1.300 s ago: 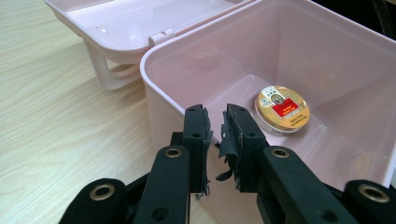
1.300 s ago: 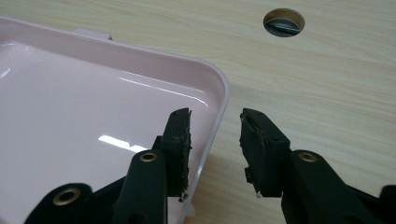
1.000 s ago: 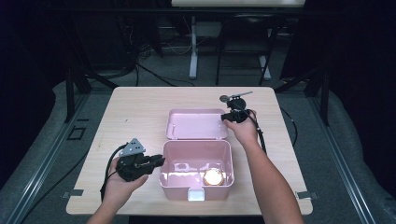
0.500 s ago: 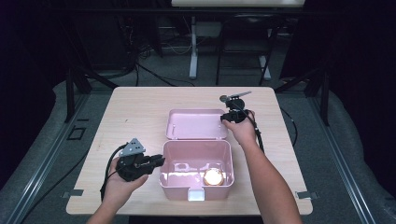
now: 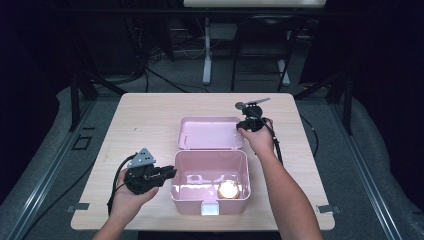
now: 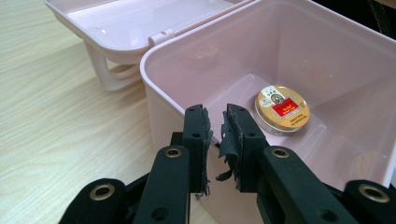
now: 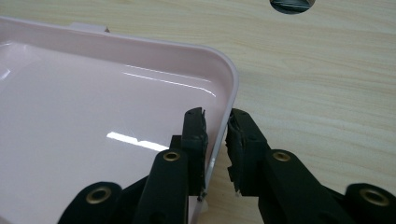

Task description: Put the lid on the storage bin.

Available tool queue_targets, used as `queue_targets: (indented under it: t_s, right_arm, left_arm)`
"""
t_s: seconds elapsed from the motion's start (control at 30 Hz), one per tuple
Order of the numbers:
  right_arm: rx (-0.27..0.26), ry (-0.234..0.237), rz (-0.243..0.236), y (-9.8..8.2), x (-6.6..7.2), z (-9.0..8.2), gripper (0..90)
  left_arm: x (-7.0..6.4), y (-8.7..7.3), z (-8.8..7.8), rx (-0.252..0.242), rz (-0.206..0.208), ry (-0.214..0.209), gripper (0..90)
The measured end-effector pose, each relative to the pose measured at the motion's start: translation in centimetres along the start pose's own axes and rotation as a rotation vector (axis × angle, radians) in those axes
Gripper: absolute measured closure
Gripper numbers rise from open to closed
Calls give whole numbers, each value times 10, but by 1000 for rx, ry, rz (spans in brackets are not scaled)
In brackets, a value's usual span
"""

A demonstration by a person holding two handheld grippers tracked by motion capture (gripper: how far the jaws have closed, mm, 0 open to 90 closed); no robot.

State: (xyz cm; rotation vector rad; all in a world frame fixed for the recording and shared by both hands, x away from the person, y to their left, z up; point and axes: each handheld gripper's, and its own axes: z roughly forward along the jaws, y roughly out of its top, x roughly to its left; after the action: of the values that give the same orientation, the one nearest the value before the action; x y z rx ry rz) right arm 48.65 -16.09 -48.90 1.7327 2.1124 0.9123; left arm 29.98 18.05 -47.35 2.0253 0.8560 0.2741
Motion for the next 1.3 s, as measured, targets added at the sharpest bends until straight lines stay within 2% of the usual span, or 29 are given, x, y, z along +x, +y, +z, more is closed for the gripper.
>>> queue_targets:
  t_s: [0.53, 0.83, 1.3]
  right_arm:
    - [3, -10, 38, 1, 2, -1, 791]
    - [-15, -23, 60, 1, 4, -3, 809]
    - [-77, -53, 33, 3, 10, -14, 831]
  left_arm:
    - [0, 0, 0, 0, 0, -3, 785]
    - [0, 0, 0, 0, -2, -1, 785]
    - [0, 0, 0, -2, -2, -3, 785]
